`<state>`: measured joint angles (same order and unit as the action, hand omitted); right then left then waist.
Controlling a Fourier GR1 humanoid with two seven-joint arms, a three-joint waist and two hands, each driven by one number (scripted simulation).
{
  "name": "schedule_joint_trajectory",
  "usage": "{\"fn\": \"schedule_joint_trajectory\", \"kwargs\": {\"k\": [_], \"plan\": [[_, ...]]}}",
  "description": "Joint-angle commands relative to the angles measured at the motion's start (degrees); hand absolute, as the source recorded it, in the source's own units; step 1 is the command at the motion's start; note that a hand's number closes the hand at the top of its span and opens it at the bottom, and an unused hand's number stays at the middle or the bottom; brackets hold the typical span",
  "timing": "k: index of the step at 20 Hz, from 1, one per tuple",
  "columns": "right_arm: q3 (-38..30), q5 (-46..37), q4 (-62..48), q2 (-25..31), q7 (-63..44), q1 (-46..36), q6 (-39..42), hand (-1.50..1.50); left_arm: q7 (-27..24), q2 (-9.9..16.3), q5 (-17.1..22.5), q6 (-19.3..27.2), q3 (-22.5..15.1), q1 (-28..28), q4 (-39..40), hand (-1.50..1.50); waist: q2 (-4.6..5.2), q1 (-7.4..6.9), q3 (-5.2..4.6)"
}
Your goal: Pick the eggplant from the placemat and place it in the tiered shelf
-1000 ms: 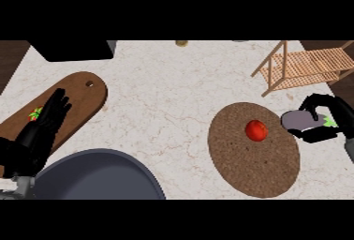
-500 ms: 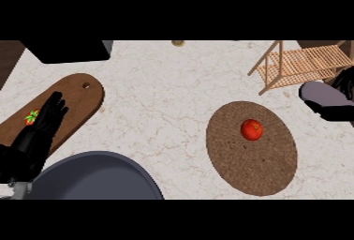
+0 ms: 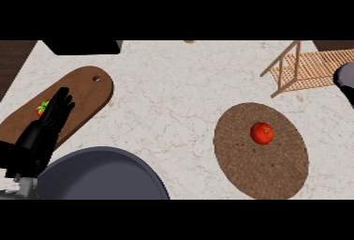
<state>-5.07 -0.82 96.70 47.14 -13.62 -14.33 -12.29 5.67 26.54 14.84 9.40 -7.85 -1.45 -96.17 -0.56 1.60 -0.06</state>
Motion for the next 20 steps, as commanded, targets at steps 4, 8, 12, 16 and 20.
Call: {"fn": "schedule_joint_trajectory", "kwargs": {"k": [4, 8, 12, 16, 20], "plan": [[-3.8, 2.6, -2.4, -1.9, -6.4, -9.7, 2.3, 1.50, 2.6, -4.1, -4.7, 1.2, -2.3, -4.0, 0.1, 0.00, 0.61, -1.89, 0.05], [-10.9, 22.5, -2.6, -14.7, -4.7, -12.5, -0.1, 1.50, 1.0, -1.7, -1.4, -1.4, -0.3, -2.6, 0.8, 0.00, 0.48, -2.35, 0.32], [-14.9, 26.5, -12.2, -12.6, -1.8, -18.2, 5.1, 1.50, 4.5, -2.4, -2.4, -1.0, -1.1, -4.5, -0.8, 0.00, 0.73, -2.53, 0.14], [-5.4, -0.4, -9.9, 6.8, 0.5, -12.0, 5.8, 1.50, 1.4, -1.8, -2.4, -1.5, 0.4, -3.3, 0.5, 0.00, 1.89, -1.43, -0.81], [-1.2, -11.7, -16.0, 11.1, 4.3, -14.1, 3.2, 1.50, 1.7, -2.7, -2.8, -1.6, -0.8, -4.7, 0.5, 0.00, 1.87, -4.17, -0.09]]}}
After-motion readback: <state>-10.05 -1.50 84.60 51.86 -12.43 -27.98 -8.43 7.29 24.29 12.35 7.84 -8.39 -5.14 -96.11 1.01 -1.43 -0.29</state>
